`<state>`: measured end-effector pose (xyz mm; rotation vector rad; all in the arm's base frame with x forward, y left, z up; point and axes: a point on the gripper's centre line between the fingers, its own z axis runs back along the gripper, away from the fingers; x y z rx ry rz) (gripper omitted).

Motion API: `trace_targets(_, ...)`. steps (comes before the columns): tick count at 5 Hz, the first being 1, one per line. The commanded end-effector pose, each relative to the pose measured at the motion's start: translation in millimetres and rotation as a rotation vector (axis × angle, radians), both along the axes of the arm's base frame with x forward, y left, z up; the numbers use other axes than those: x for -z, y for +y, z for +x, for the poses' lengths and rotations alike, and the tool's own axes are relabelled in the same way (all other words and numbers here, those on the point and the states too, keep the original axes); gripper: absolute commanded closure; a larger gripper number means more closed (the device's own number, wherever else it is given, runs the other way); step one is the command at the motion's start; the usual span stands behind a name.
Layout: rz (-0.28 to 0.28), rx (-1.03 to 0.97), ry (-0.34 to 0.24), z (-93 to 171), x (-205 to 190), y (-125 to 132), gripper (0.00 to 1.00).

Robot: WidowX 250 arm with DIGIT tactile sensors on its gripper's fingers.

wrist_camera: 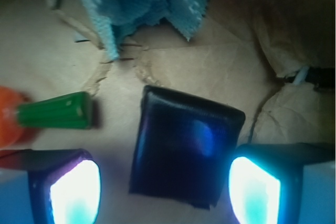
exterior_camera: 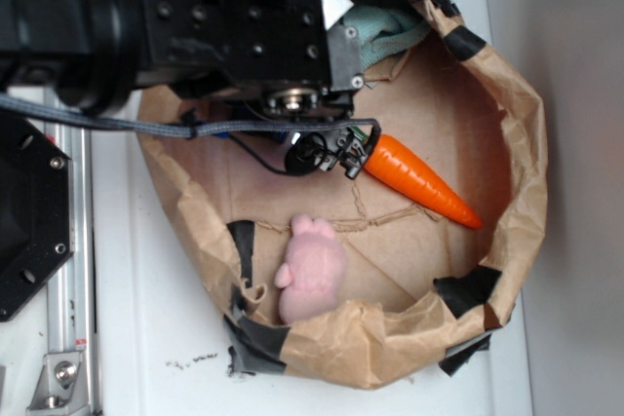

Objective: Grab the black box.

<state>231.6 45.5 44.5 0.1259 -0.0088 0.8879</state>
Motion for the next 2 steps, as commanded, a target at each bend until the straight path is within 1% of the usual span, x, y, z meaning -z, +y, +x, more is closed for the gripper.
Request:
trace_targets(1,-0.007,-0.031,-0.014,-24.0,-16.3,30.1,0.00)
trace_targets(2,0.024,-0.012,-0.010,-25.2,-13.0,29.4,0.00)
